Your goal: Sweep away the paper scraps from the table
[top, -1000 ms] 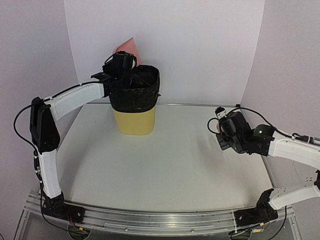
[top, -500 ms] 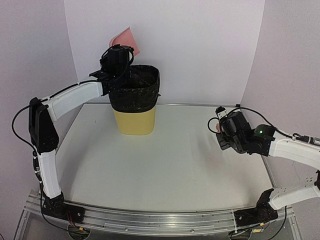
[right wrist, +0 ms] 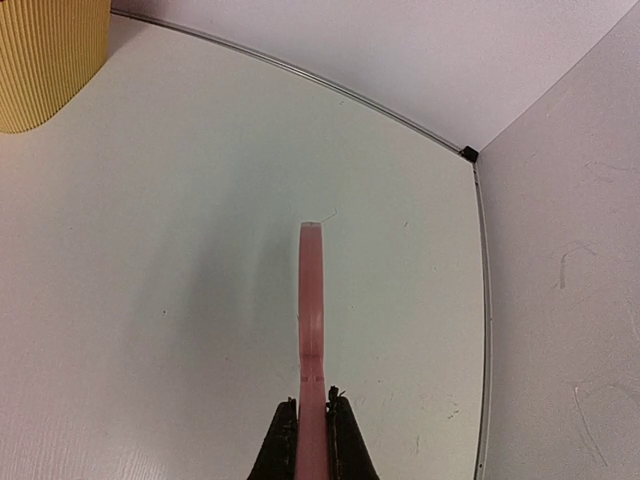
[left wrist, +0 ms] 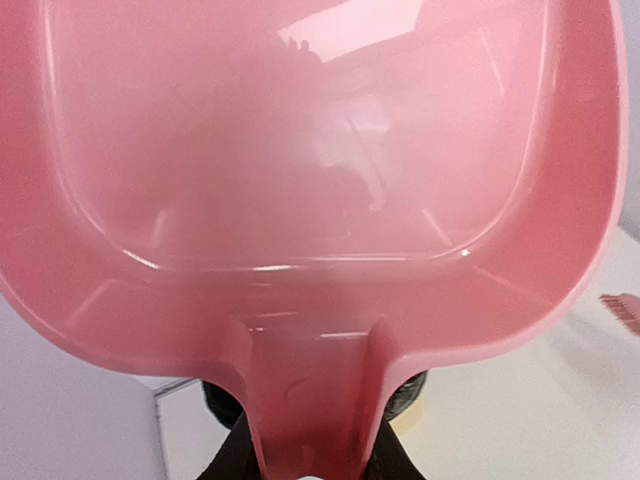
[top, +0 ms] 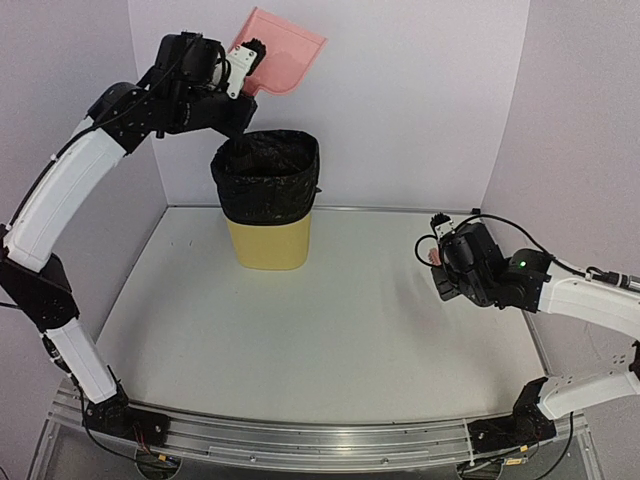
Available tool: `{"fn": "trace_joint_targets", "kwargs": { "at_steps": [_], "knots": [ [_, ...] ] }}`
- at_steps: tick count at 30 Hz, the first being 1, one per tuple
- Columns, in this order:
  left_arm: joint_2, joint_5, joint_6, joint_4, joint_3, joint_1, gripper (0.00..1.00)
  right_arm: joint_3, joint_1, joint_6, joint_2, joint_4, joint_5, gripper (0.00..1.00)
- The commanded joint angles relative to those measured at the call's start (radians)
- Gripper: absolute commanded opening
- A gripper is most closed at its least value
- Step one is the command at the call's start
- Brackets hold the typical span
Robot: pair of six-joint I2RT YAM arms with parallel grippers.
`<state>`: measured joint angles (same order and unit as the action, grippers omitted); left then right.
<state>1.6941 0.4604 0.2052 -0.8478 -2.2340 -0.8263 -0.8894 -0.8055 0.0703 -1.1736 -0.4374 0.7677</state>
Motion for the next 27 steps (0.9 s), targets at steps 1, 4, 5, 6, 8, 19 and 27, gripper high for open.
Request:
{"fn": "trace_joint_targets", "kwargs": {
  "at_steps": [1,4,5,6,8,19,27],
  "knots": [
    [-0.055,-0.251,-0.274,-0.05,0.119,-0.005,0.04,-0.018,0.005,0.024,0.03,0.011,-0.005,0.0],
    [-0.095,-0.283,-0.346,-0.003,0.255,-0.02,0.05,-0.01,0.005,0.03,0.049,0.011,-0.005,0.0],
    [-0.104,-0.288,-0.37,0.01,0.301,-0.029,0.05,-0.005,0.006,0.032,0.056,0.011,-0.005,0.0],
    [-0.112,-0.287,-0.4,0.025,0.348,-0.04,0.04,0.001,0.006,0.035,0.062,0.011,-0.004,0.0],
    [-0.132,-0.299,-0.449,0.065,0.439,-0.068,0.04,0.012,0.005,0.042,0.074,0.012,-0.006,0.0],
    [-0.11,-0.362,-0.711,0.194,0.827,-0.249,0.05,0.049,0.006,0.047,0.139,0.009,-0.006,0.0],
    [0.009,-0.456,-0.912,0.297,1.017,-0.267,0.05,0.074,0.006,0.047,0.165,0.001,-0.008,0.0]
  ]
}}
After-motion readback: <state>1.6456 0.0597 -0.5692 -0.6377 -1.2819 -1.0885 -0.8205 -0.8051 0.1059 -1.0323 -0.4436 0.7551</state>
